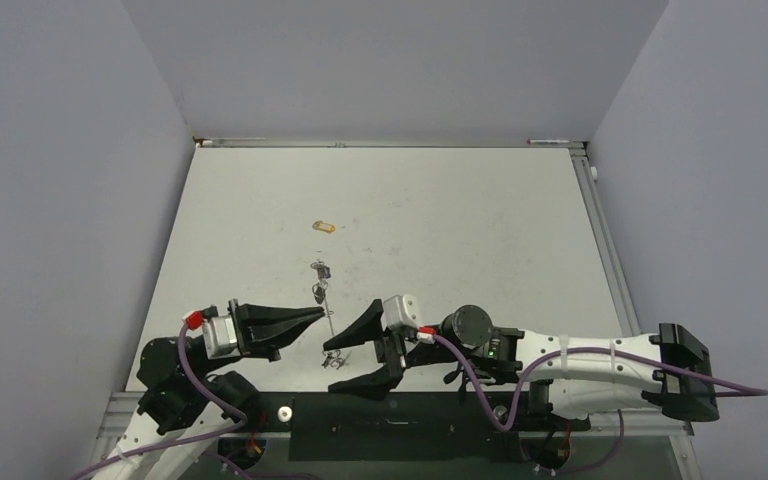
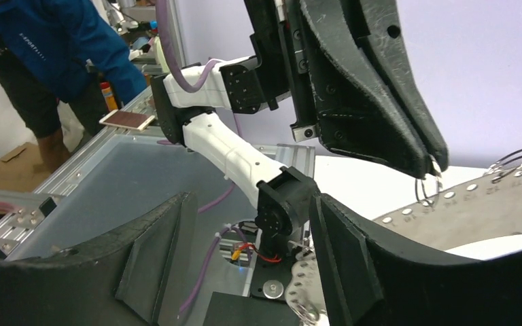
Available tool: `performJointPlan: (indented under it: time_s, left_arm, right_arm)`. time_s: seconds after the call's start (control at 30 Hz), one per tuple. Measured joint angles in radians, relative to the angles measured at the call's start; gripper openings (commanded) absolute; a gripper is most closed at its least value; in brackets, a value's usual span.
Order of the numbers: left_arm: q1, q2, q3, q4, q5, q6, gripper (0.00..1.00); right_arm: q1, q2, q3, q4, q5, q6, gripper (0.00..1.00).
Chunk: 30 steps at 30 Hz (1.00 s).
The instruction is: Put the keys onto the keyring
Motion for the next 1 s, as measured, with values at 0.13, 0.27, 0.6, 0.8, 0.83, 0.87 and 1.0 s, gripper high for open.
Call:
performJointPlan:
  time_s: [0.13,0.27,0.6,0.8,0.83,0.87,1.0]
  left_arm:
    - [0.002,-0.002,-0.021,0.05,-0.001,-0.033,0.0]
    - [0.002,-0.021,-0.053,0.094,-0.001,-0.072,0.0]
    - [0.002,-0.041,-0.055,0.164,-0.012,-0.105,0.0]
    - [0.002,-0.023,-0.047,0.075,-0.174,-0.118,0.2]
    - [0.002,-0.008,-0.041,0.044,-0.212,-0.124,0.29]
    - [0.002,0.011,-0.033,0.008,-0.25,-0.13,0.36]
    - [0.002,0.114,0.026,-0.194,-0.414,-0.163,0.53]
  right_arm:
    - [0.0,0.031,0.01,0.01,-0.027,0.003,0.61]
    - [0.0,-0.016,0.013,-0.03,0.001,-0.032,0.6]
    - [-0.014,-0.31,0.013,-0.161,0.323,-0.155,0.56]
    - [-0.022,-0.212,0.023,-0.33,0.735,-0.061,0.57]
    - [-0.025,-0.175,0.029,-0.369,0.798,-0.028,0.57]
    - [-0.028,-0.135,0.035,-0.41,0.848,0.008,0.57]
    - [-0.034,0.043,0.051,-0.573,0.933,0.137,0.58]
